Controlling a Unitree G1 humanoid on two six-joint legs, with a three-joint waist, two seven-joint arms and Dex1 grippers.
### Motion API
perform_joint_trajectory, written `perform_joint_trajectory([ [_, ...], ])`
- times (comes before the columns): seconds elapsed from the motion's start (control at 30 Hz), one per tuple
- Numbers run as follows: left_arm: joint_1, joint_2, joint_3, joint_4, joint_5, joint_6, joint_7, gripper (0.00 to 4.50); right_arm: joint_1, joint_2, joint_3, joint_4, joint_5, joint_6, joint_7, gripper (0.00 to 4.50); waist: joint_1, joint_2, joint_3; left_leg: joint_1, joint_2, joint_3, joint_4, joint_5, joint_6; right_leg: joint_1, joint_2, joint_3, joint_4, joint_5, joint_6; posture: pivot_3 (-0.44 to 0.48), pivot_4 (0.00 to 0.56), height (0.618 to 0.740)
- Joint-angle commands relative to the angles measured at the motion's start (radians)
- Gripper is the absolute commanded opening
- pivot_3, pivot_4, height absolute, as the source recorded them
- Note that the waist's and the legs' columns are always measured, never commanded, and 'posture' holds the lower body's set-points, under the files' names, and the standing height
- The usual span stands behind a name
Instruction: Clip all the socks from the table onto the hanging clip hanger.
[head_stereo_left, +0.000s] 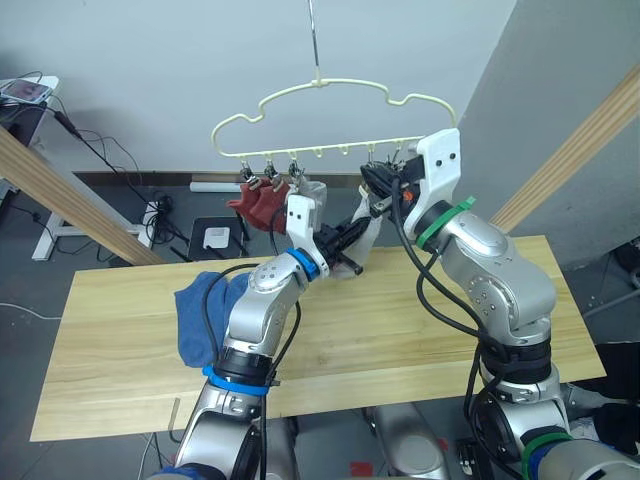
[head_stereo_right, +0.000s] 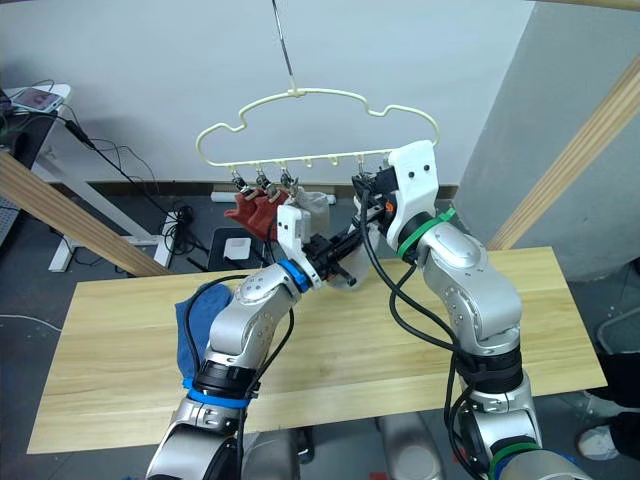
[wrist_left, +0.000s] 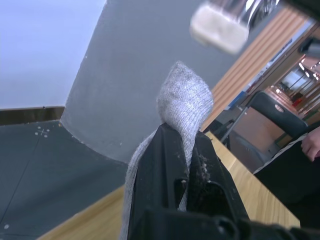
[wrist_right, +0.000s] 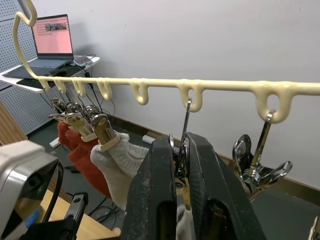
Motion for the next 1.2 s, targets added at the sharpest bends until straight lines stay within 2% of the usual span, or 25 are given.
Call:
perform_joint_trajectory([
  [0.03,-0.018,-0.016,0.004,-0.068,-0.03,0.007,0.01,0.0,0.003,0.004,-0.001,-0.053,0.018,-0.006,0.0,0.02,0.0,0.0,0.0,0.0,0.0,0.0,0.0,0.0,0.0,0.0,0.0,0.0,0.0,0.0,0.0,-0.302,0.308,0.732],
  [0.6,-0.025,-0.029,0.007,-0.117,-0.066,0.047,0.044,0.0,0.015,0.004,-0.008,-0.05,0.036,0.017,-0.002,0.02,0.0,0.0,0.0,0.0,0.0,0.0,0.0,0.0,0.0,0.0,0.0,0.0,-0.001,0.0,0.0,-0.297,0.312,0.732],
  [0.67,-0.031,-0.03,0.008,-0.114,-0.069,0.047,0.048,0.0,0.017,0.011,-0.017,-0.052,0.051,0.025,-0.003,0.74,0.0,0.0,0.0,0.0,0.0,0.0,0.0,0.0,0.0,0.0,0.0,0.0,-0.001,0.0,0.0,-0.295,0.312,0.732],
  [0.7,-0.032,-0.03,0.008,-0.113,-0.069,0.046,0.048,0.0,0.017,0.012,-0.02,-0.053,0.058,0.031,-0.004,0.94,0.0,0.0,0.0,-0.001,0.0,0.0,0.0,0.0,0.0,0.0,0.0,0.0,-0.001,0.0,0.0,-0.295,0.312,0.732],
  [0.83,-0.033,-0.028,0.009,-0.11,-0.07,0.046,0.049,0.0,0.019,0.006,-0.023,-0.06,0.07,0.055,-0.002,2.5,0.0,0.0,0.0,-0.001,0.0,0.0,0.0,0.0,0.0,0.0,0.0,0.0,-0.002,0.0,0.0,-0.293,0.313,0.732],
  [0.93,-0.031,-0.025,0.008,-0.112,-0.068,0.045,0.048,0.0,0.032,-0.013,-0.015,-0.09,0.085,0.07,0.017,3.46,0.0,0.0,0.0,-0.001,0.0,0.0,0.0,0.0,0.0,0.0,0.0,0.0,-0.002,0.0,0.0,-0.291,0.313,0.732],
  [1.13,-0.032,0.0,-0.003,-0.093,-0.032,0.003,0.035,0.0,0.098,-0.113,0.003,-0.208,0.131,0.102,0.098,3.46,0.001,0.0,0.0,-0.002,0.0,0.0,0.0,0.0,0.0,0.0,0.0,-0.001,-0.003,0.0,0.0,-0.289,0.314,0.732],
  [1.2,-0.022,0.026,-0.016,-0.083,-0.012,-0.001,0.023,0.54,0.123,-0.165,0.003,-0.244,0.148,0.106,0.132,3.5,0.001,0.0,0.0,-0.003,0.0,-0.001,0.0,0.0,0.0,0.0,0.0,-0.001,-0.005,0.0,0.001,-0.292,0.314,0.732],
])
